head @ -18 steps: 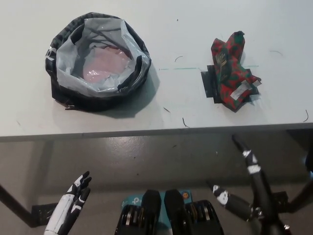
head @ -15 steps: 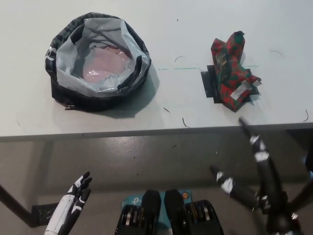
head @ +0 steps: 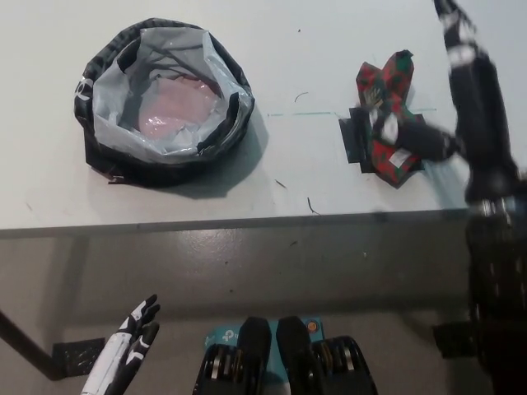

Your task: The robot uses its right hand to pick up a bag of coffee beans and puts it in the black plastic bag, then the robot grabs the top of the bag and lifts it.

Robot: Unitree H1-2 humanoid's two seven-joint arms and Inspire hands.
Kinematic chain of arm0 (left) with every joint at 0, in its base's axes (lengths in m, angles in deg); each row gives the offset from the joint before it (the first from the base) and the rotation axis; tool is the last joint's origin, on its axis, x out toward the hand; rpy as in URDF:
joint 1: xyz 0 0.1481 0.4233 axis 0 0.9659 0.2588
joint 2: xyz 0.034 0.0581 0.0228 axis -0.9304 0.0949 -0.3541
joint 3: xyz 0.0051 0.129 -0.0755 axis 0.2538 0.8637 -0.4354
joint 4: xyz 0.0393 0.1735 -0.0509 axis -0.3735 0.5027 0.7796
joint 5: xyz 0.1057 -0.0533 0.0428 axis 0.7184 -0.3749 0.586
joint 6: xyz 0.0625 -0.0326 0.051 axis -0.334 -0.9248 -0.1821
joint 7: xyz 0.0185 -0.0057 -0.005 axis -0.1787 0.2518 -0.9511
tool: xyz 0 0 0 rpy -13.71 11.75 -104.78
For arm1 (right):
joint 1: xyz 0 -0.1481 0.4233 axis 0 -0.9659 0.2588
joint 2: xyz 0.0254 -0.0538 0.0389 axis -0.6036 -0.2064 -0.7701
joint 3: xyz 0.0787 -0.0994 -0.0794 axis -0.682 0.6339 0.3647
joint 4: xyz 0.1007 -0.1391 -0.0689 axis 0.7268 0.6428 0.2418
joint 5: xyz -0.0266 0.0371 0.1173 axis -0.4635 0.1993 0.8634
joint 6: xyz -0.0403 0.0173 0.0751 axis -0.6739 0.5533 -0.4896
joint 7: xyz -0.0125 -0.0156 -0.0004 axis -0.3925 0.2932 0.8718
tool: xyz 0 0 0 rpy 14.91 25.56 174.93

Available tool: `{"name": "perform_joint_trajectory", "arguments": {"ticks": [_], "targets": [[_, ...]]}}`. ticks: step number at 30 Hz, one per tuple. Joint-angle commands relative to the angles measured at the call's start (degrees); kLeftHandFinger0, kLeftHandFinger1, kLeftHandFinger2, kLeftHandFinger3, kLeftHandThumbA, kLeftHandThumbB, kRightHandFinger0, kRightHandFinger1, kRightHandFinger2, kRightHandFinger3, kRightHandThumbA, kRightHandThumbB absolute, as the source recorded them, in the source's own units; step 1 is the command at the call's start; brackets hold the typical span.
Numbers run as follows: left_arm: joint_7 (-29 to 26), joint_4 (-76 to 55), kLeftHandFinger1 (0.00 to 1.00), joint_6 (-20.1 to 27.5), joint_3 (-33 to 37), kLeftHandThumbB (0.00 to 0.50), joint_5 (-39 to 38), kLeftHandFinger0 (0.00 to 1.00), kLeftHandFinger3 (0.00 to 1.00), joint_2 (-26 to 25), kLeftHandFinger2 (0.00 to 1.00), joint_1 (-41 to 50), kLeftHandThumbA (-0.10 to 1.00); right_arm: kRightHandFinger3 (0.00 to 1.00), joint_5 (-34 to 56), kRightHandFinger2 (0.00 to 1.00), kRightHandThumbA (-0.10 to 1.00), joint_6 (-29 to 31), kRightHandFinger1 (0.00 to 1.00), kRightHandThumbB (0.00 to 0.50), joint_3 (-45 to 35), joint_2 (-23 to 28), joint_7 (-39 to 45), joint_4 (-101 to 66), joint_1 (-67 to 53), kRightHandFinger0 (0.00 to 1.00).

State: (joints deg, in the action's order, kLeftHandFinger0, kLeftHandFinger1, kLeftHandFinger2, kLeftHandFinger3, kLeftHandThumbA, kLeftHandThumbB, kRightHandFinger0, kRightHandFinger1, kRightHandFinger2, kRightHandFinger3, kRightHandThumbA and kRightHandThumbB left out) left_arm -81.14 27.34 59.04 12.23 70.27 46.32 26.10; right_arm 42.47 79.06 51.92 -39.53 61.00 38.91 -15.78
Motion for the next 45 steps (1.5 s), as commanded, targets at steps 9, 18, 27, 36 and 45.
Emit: {"name": "perform_joint_trajectory", "arguments": {"ticks": [9, 18, 27, 36, 45], "targets": [[-0.53, -2.09, 1.0, 4.45, 0.54, 0.195, 3.05, 1.0, 1.0, -0.56, 1.0, 0.92, 1.0, 1.0, -5.53, 1.0, 0.95, -19.44, 1.0, 0.347, -0.16, 1.83, -4.59, 36.86, 26.92, 1.0], [-0.42, -2.68, 1.0, 3.54, 0.14, 0.19, 3.81, 1.0, 1.0, -0.71, 1.0, 0.18, 1.0, 1.0, -1.83, 1.0, 0.96, -18.7, 1.0, 0.344, -0.06, 1.68, -10.05, 59.16, 35.08, 1.0], [-0.55, -2.71, 1.0, 4.42, -0.07, 0.204, 3.73, 1.0, 1.0, -0.31, 1.0, 1.36, 1.0, 1.0, 2.18, 1.0, 0.93, -15.96, 1.0, 0.369, -0.23, 0.26, -12.78, 68.21, 33.16, 1.0], [0.1, -3.22, 1.0, 3.82, -0.16, 0.172, 4.08, 1.0, 1.0, -0.88, 1.0, 0.62, 1.0, 1.0, 5.51, 1.0, 0.97, -15.16, 1.0, 0.388, -0.44, -1.36, -14.48, 71.87, 31.89, 1.0], [-0.24, -3.38, 1.0, 4.05, -0.48, 0.174, 4.71, 1.0, 1.0, -1.04, 1.0, -0.57, 1.0, 1.0, 6.76, 1.0, 1.0, -18.73, 1.0, 0.368, 1.35, -3.96, -13.15, 70.44, 29.74, 1.0]]}}
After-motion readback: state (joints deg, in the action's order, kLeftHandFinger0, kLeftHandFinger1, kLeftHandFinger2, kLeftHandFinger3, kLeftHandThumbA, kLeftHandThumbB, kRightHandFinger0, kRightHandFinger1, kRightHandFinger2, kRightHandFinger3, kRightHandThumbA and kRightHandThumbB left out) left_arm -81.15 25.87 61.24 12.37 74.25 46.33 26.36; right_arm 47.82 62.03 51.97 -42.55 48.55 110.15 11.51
